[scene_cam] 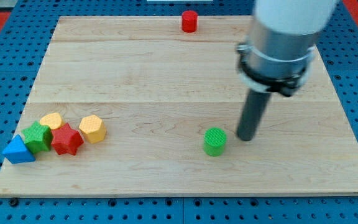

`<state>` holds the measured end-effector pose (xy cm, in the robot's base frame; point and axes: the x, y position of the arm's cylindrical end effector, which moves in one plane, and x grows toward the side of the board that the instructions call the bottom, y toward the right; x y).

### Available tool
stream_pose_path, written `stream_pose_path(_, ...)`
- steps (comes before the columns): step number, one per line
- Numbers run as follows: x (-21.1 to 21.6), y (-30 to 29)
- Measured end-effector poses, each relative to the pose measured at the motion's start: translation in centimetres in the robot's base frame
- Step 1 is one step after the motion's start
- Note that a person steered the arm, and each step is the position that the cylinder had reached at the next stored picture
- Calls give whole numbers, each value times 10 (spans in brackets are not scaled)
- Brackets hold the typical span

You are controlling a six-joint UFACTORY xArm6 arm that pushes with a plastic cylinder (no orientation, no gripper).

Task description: Push the green circle into yellow hexagon

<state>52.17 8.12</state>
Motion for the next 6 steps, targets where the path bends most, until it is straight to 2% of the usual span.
stream_pose_path(1, -5, -68)
stream_pose_path(2, 10, -23)
stream_pose_path(3, 43, -50)
stream_pose_path(4, 15, -150)
stream_pose_path(5, -1, -163)
stream_pose_path(6, -2, -40)
